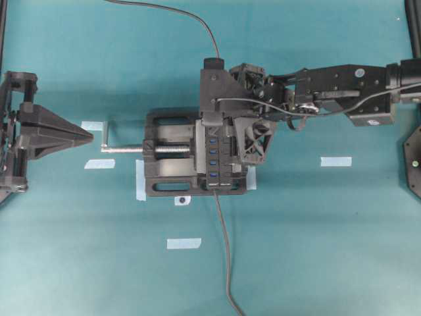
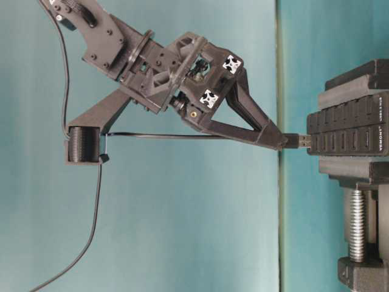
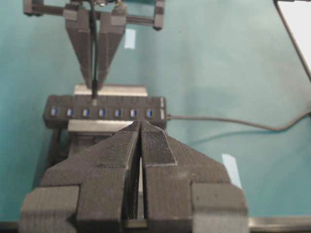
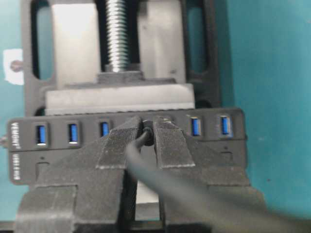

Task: Insert the USB into the center port of the fixed hub
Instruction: 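Carry the held plug left along the hub toward the center port, then align the plug tip with the hub's center blue port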

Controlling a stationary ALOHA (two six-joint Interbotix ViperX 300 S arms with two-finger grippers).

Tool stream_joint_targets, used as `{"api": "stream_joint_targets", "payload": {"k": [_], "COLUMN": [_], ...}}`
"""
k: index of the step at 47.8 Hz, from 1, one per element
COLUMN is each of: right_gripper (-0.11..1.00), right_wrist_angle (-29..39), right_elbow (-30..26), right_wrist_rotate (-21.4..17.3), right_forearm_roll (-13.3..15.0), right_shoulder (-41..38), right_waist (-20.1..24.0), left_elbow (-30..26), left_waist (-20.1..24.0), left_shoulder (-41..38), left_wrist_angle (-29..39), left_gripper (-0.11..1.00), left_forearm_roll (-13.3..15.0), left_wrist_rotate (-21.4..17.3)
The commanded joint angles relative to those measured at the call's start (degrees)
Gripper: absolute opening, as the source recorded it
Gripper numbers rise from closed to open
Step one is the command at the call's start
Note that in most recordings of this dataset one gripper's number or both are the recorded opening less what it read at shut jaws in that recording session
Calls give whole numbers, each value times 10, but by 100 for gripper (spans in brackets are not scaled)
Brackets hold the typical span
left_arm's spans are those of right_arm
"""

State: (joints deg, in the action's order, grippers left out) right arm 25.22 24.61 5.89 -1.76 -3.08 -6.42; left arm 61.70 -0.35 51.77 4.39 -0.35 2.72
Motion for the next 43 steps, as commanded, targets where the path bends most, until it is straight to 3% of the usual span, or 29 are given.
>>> {"api": "stream_joint_targets", "payload": {"k": [1,43], "right_gripper": [8,8], "right_wrist_angle": [-2,-5], "right_elbow": [-14,-15], "right_wrist_rotate": [-5,-13], "right_forearm_roll": [-2,-3], "right_shoulder": [18,-7], "right_waist": [3,8], "left_elbow": [-7,-6], "left_waist": [-1,-1], "left_shoulder": [-3,-3], "left_wrist_angle": [-4,-4], "left_gripper": [0,0], "left_forearm_roll": [-2,-2], "left_wrist_rotate": [2,2]}}
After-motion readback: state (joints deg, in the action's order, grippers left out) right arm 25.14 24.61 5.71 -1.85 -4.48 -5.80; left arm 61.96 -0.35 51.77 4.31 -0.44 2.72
